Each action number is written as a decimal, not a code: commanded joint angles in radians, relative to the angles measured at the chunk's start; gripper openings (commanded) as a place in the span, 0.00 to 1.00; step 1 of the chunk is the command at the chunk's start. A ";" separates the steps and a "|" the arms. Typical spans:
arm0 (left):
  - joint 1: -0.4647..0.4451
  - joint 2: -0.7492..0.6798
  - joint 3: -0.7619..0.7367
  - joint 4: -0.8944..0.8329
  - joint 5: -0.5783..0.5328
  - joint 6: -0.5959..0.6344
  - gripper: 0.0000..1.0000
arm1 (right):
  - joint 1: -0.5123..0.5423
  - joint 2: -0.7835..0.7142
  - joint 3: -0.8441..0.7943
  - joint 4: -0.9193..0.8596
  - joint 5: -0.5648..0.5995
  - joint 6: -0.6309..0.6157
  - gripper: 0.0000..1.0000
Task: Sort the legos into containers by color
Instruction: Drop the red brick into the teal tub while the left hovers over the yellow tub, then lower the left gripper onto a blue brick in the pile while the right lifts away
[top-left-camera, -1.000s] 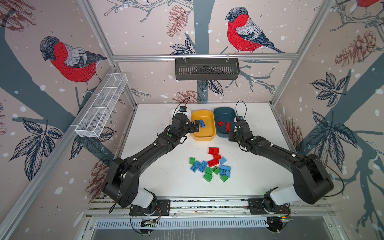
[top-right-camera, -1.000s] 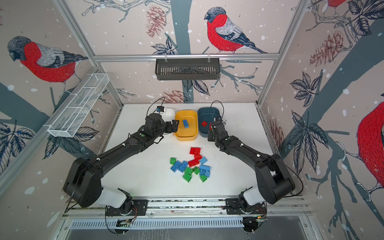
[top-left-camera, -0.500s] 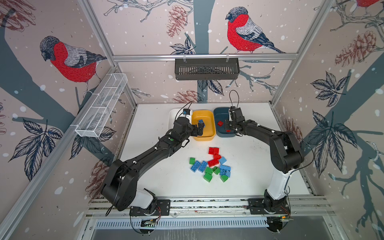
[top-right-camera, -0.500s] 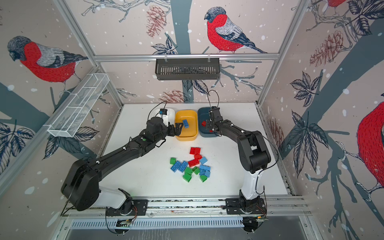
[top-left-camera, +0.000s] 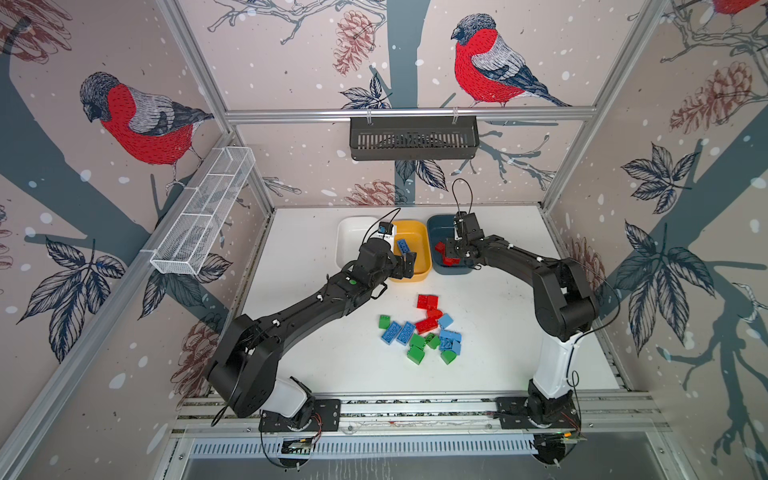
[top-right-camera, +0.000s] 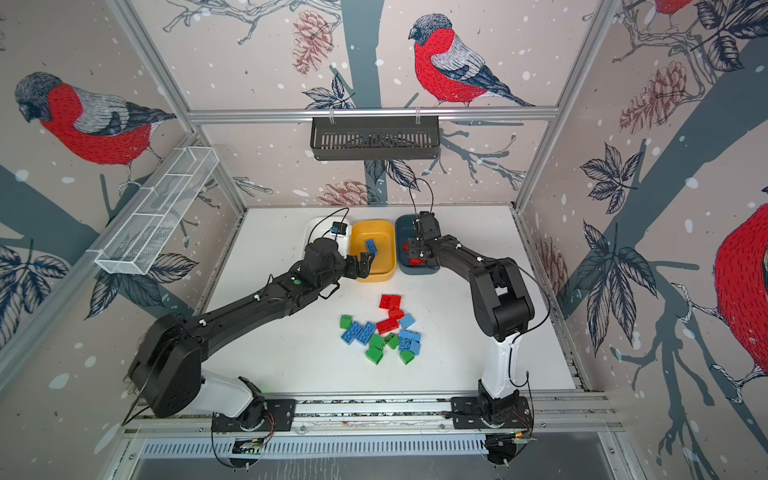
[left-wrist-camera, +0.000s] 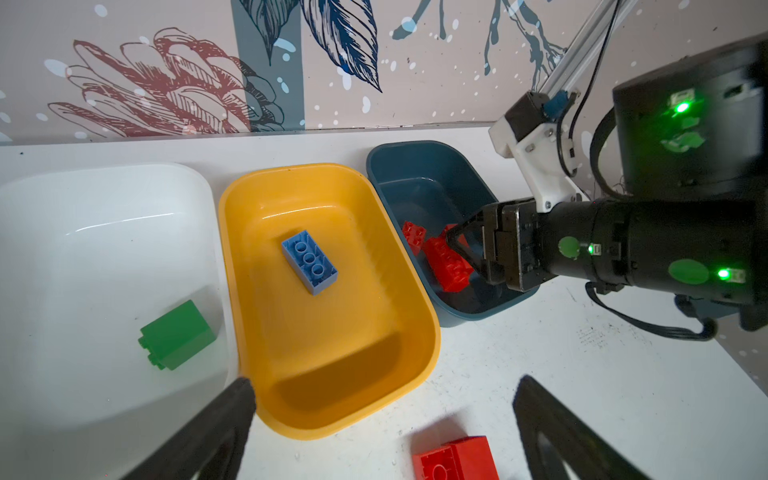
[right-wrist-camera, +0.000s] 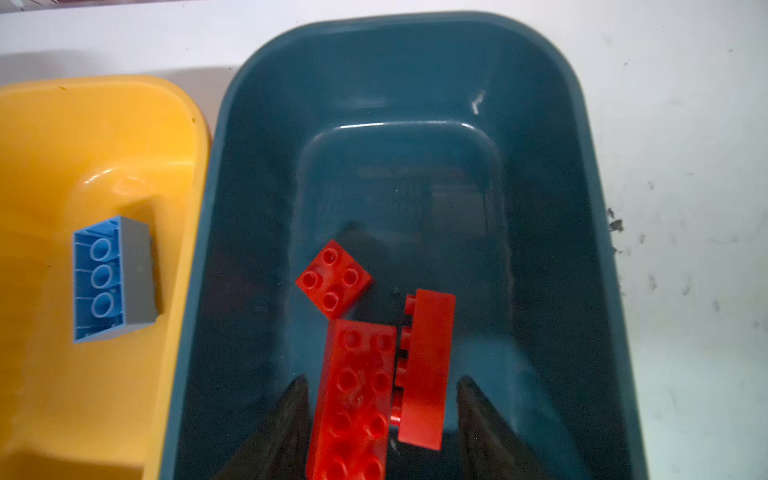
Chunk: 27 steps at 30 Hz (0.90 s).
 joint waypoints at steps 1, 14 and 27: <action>-0.015 0.019 0.012 -0.020 -0.047 0.036 0.97 | 0.010 -0.044 -0.025 0.022 0.020 0.009 0.63; -0.026 0.073 0.076 -0.111 -0.111 0.010 0.97 | 0.041 -0.300 -0.239 0.124 -0.007 0.073 0.84; -0.088 0.123 0.059 -0.317 0.064 0.103 0.96 | 0.034 -0.623 -0.660 0.525 0.101 0.180 0.99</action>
